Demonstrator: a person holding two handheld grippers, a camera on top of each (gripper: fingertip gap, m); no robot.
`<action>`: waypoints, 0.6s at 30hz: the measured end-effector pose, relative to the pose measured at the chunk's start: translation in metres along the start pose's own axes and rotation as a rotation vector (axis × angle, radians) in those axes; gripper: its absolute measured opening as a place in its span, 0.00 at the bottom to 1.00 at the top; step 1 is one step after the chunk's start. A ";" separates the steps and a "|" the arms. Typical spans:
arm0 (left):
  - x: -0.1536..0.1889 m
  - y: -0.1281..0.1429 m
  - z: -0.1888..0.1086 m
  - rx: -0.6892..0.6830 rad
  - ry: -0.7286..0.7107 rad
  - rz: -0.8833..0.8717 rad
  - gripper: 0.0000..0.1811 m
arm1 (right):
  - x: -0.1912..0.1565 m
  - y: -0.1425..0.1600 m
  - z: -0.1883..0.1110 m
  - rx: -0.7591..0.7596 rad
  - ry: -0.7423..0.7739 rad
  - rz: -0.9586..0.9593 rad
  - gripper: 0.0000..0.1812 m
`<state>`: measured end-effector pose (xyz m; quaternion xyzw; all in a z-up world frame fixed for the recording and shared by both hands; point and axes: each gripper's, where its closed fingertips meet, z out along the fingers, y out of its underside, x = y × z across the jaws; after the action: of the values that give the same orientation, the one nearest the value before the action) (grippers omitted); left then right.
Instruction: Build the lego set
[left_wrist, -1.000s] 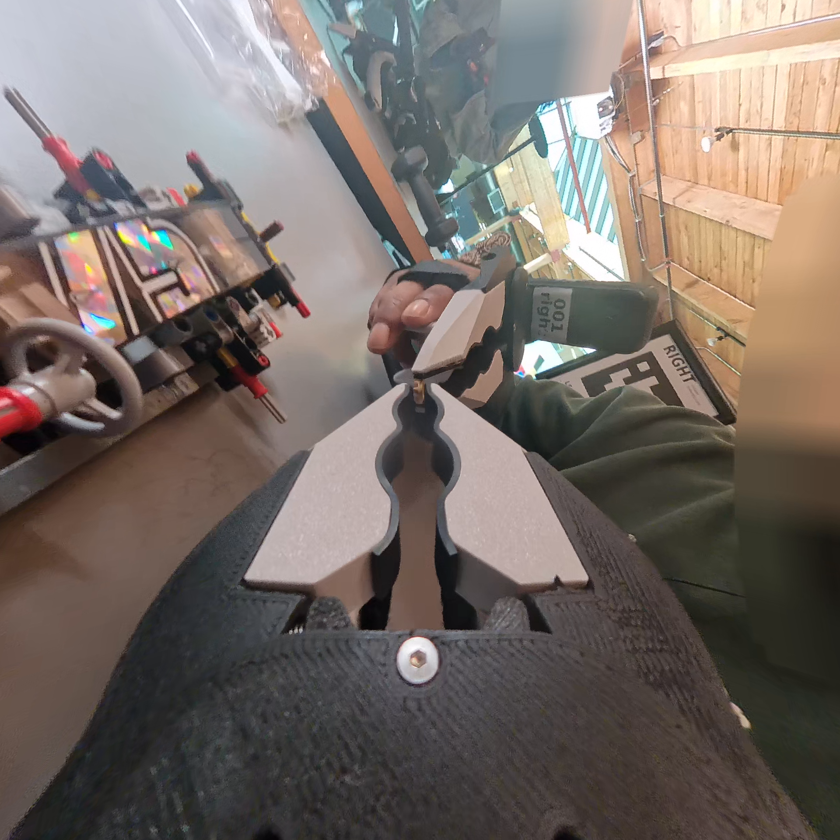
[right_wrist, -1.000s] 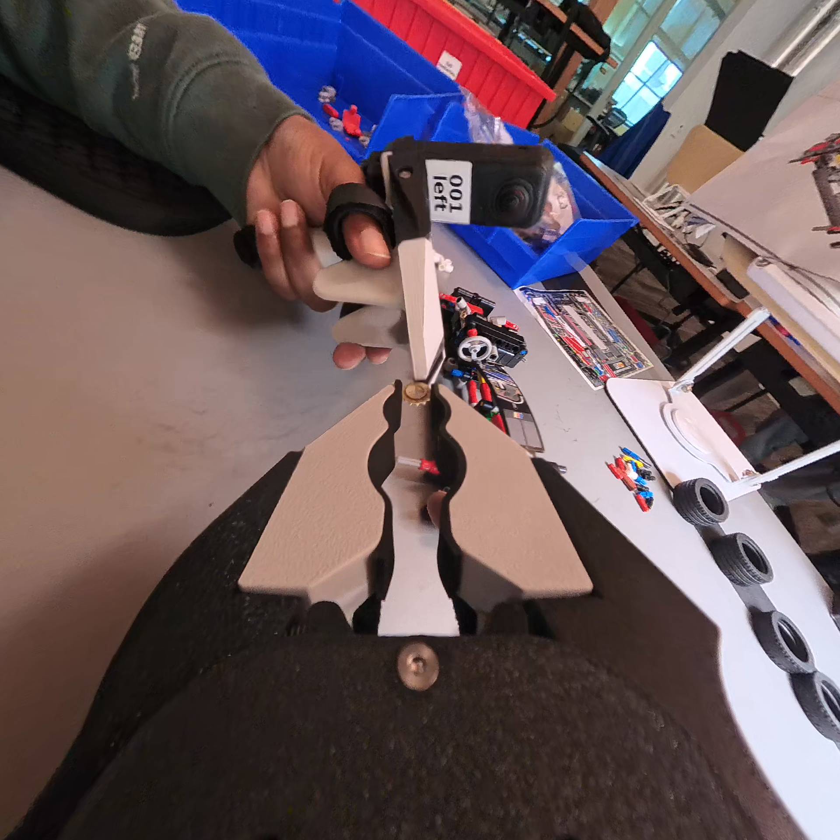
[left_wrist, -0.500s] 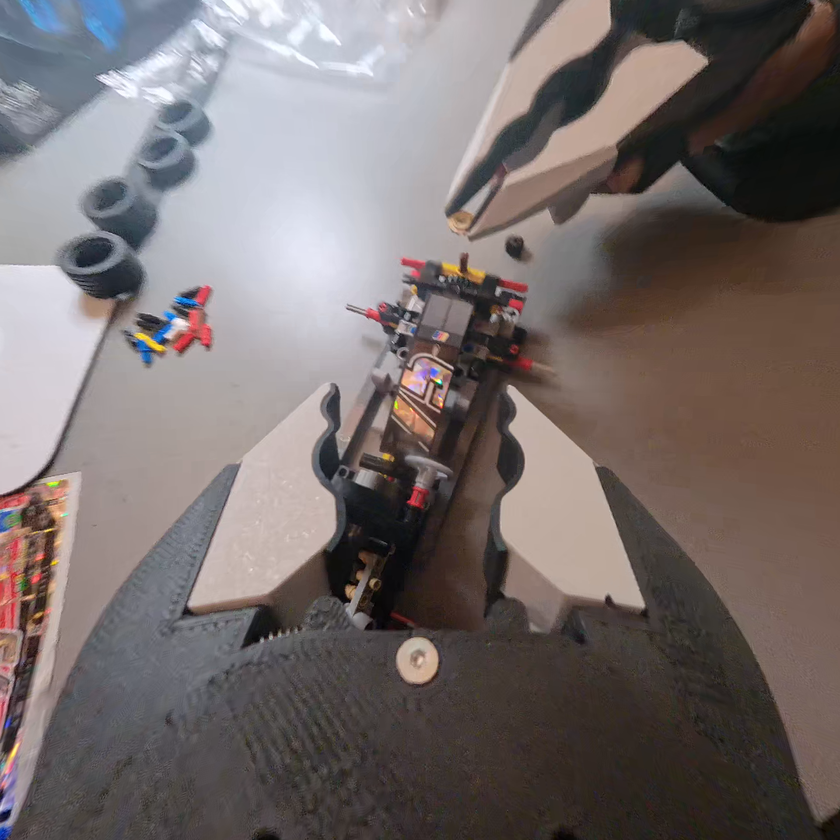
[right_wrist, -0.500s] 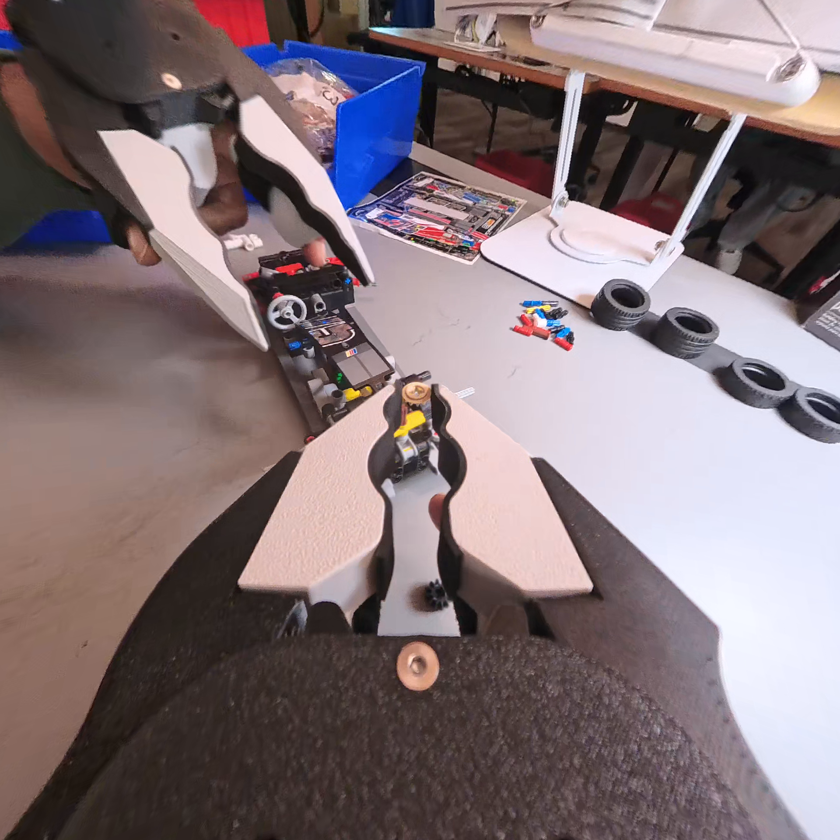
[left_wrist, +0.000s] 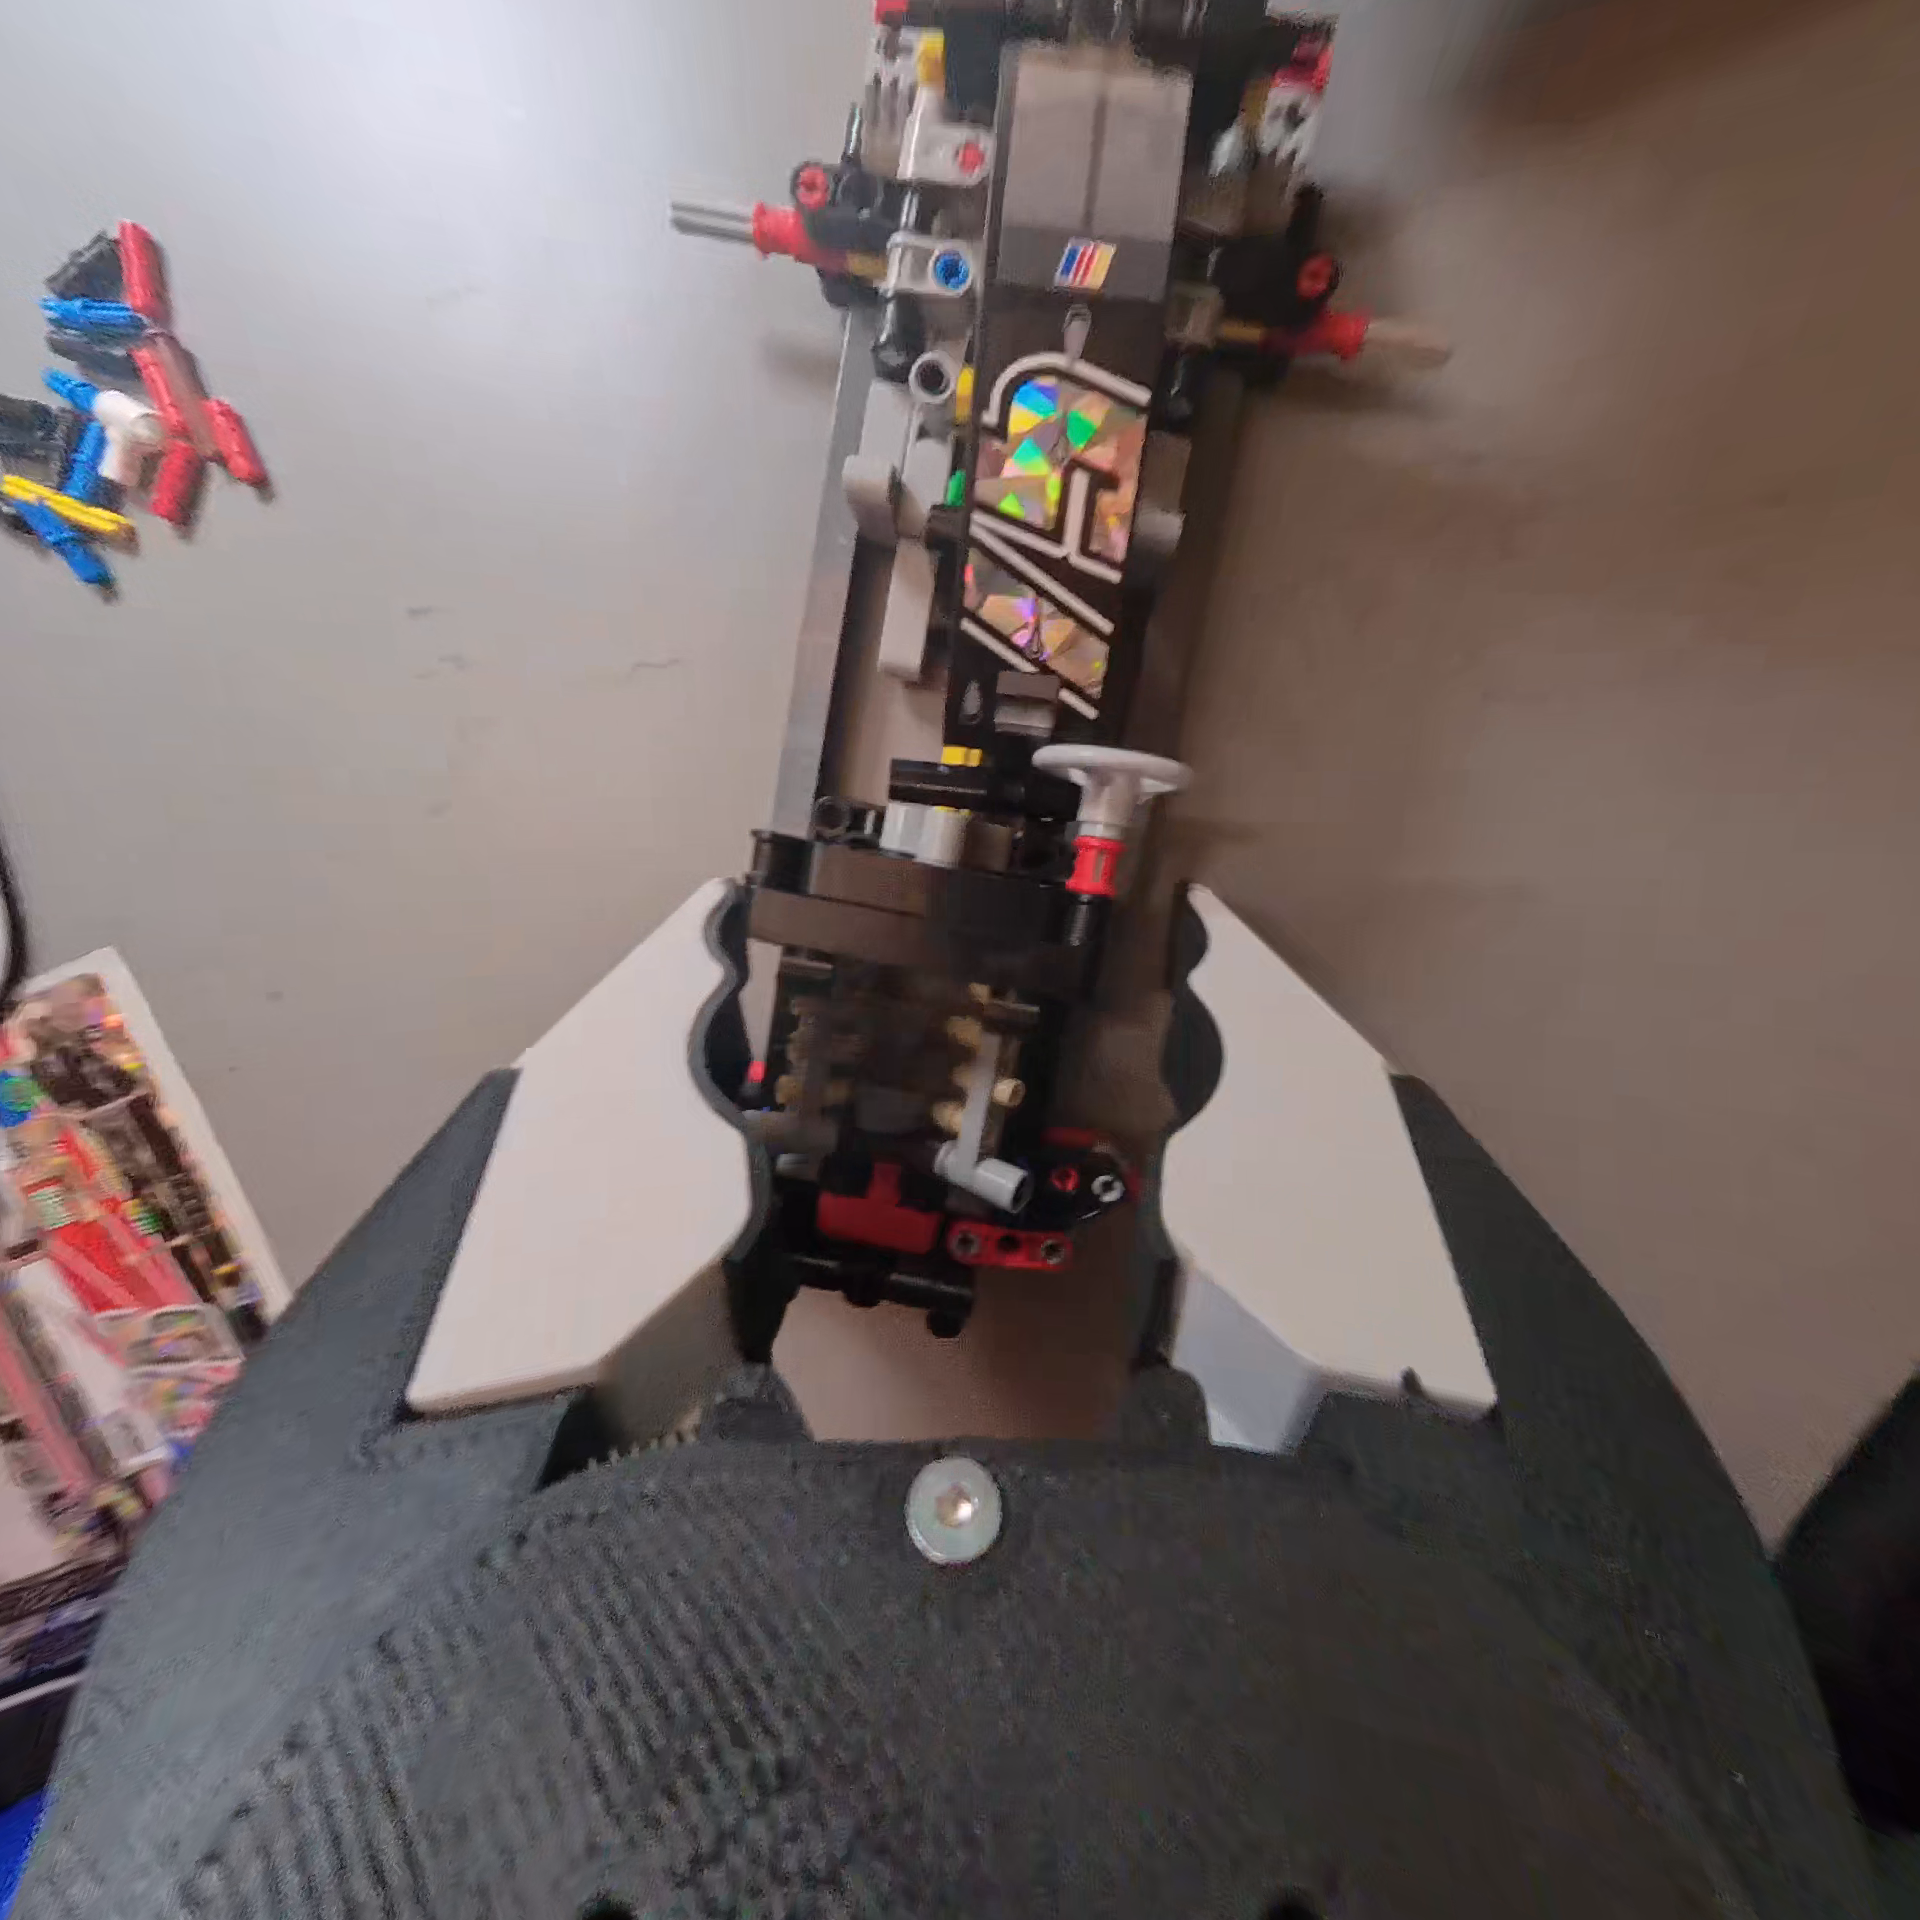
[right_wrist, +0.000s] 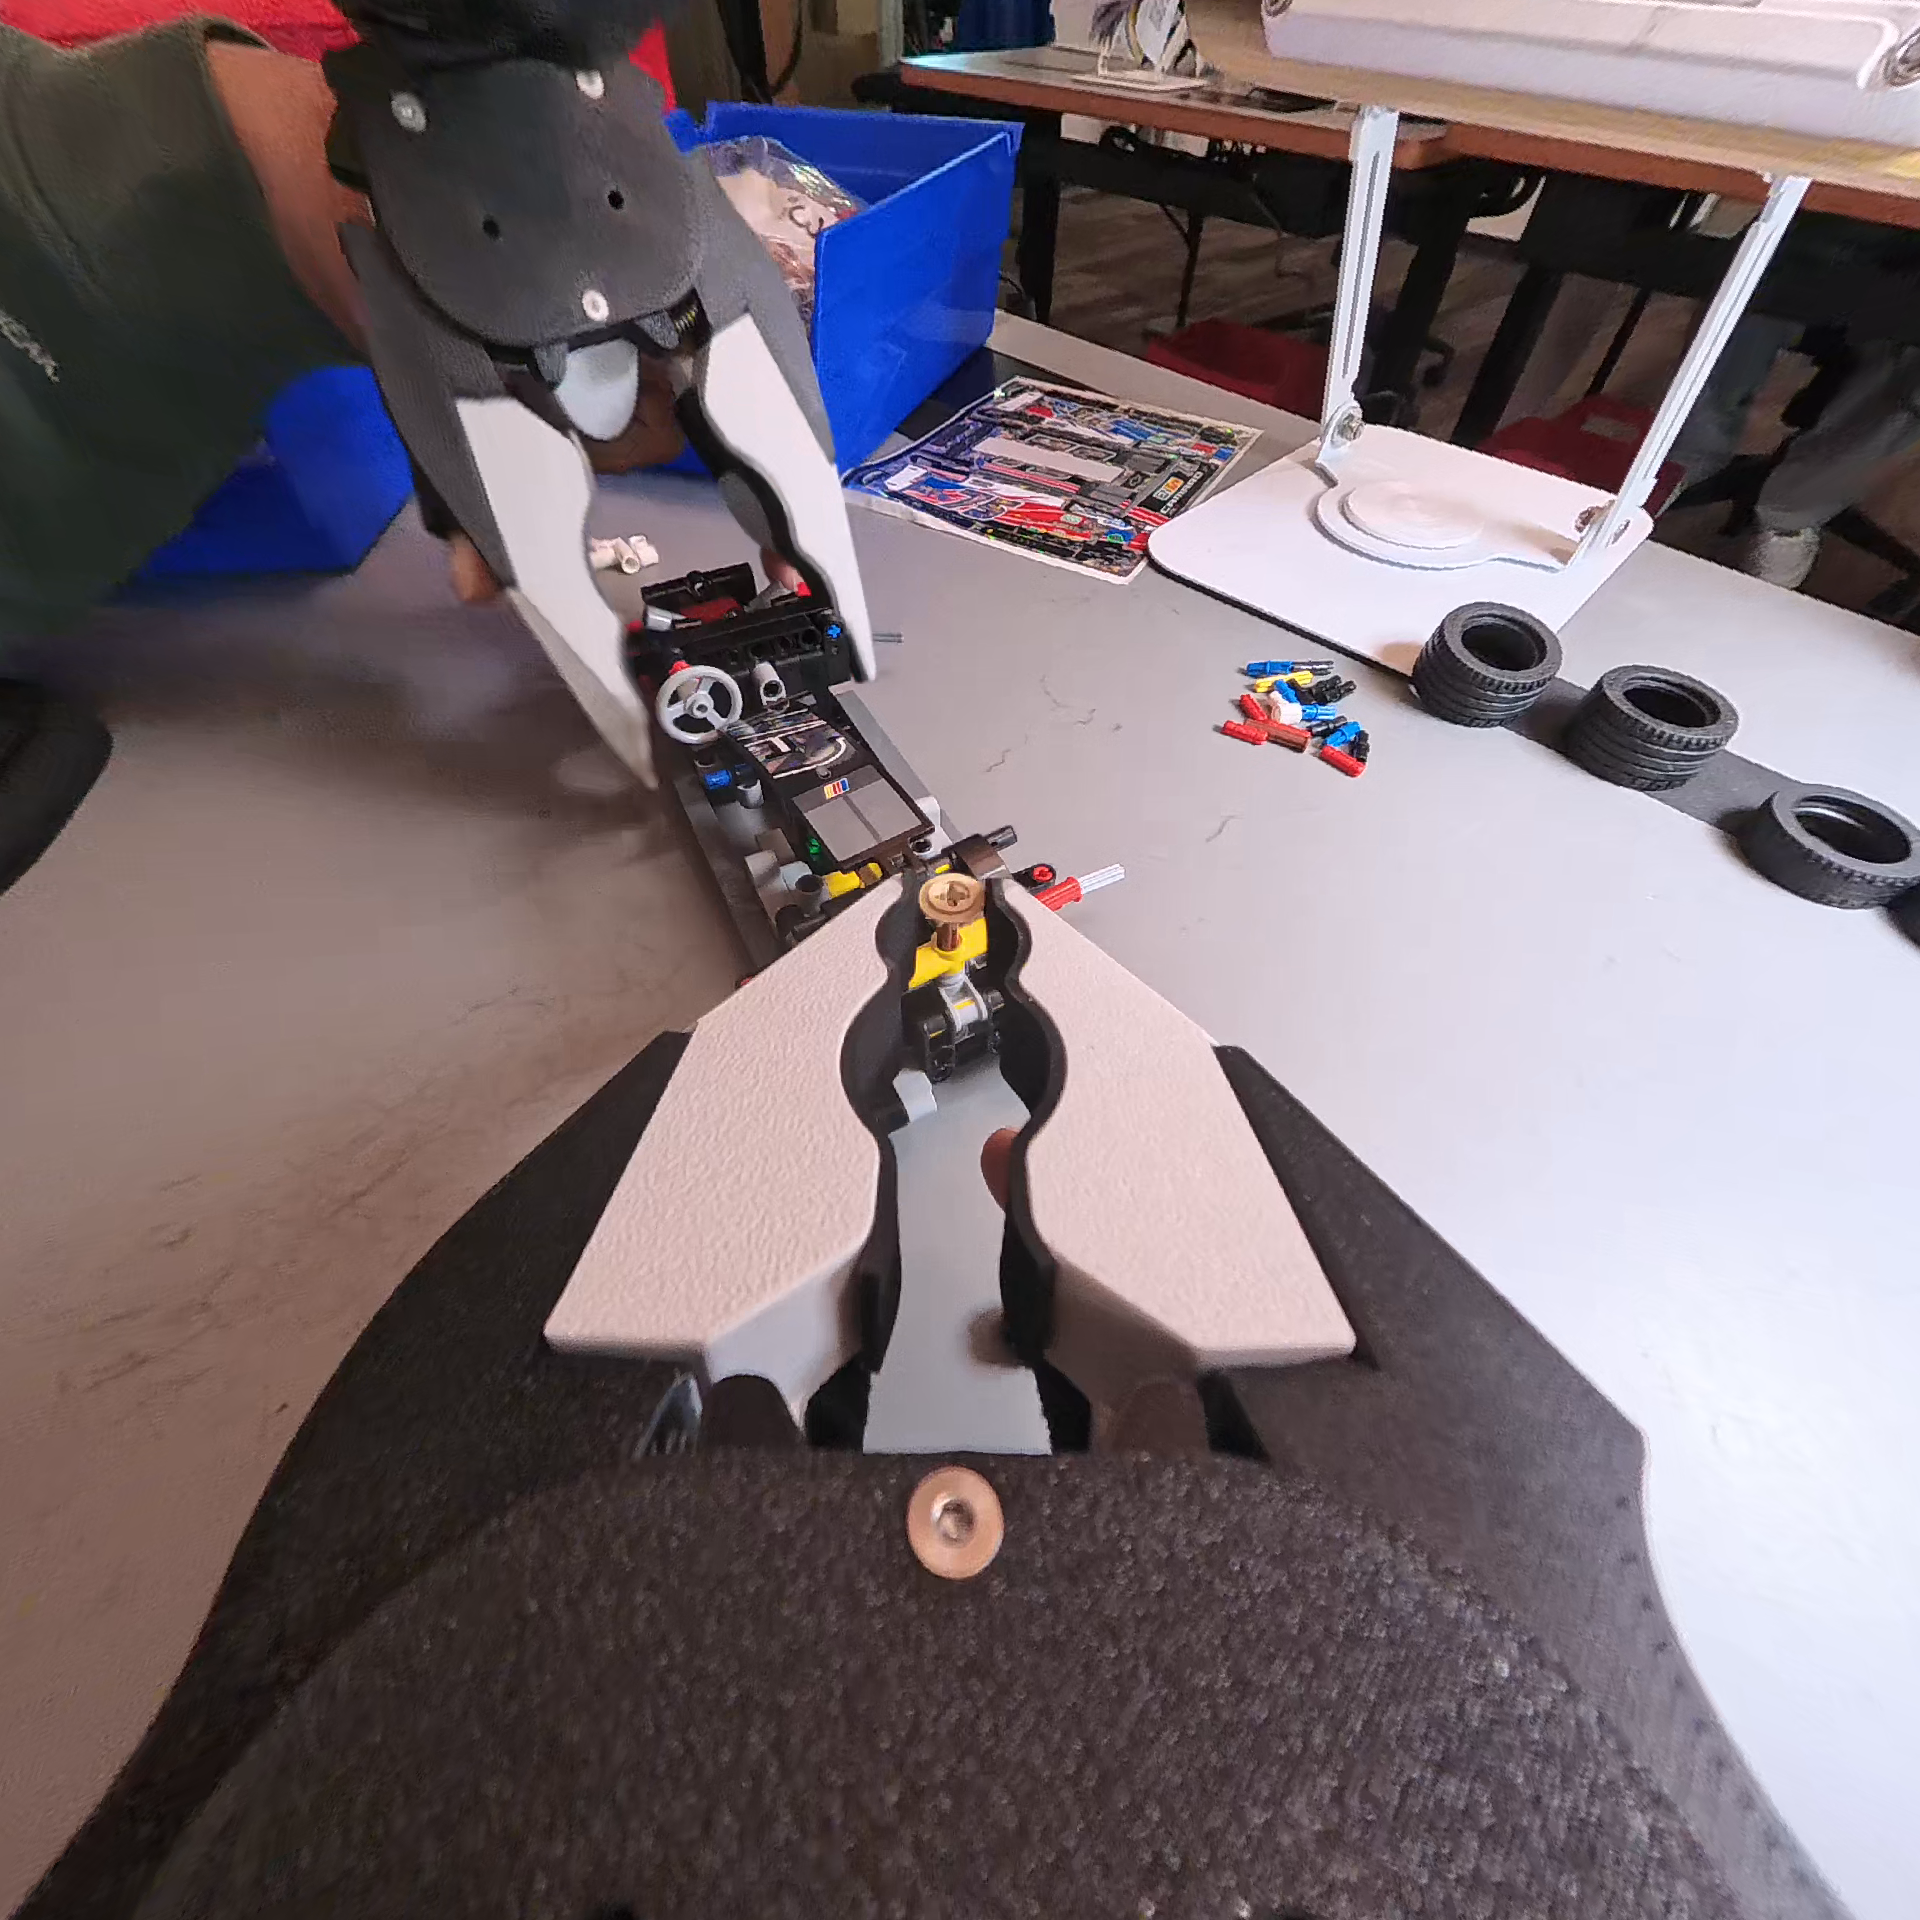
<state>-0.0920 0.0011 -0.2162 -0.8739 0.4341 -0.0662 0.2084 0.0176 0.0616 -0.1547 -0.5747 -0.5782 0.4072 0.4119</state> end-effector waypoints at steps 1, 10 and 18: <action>-0.001 0.000 0.001 -0.017 -0.028 0.013 0.40 | 0.000 -0.001 -0.001 0.000 0.002 -0.001 0.06; 0.063 -0.008 -0.003 -0.025 -0.195 -0.131 0.40 | -0.013 -0.002 -0.027 -0.004 0.004 0.013 0.06; 0.145 -0.008 -0.010 0.075 -0.146 -0.285 0.40 | -0.045 0.017 -0.052 -0.023 -0.072 0.018 0.06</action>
<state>0.0001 -0.1122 -0.2134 -0.9207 0.2868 -0.0475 0.2603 0.0720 0.0162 -0.1538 -0.5695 -0.5921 0.4245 0.3806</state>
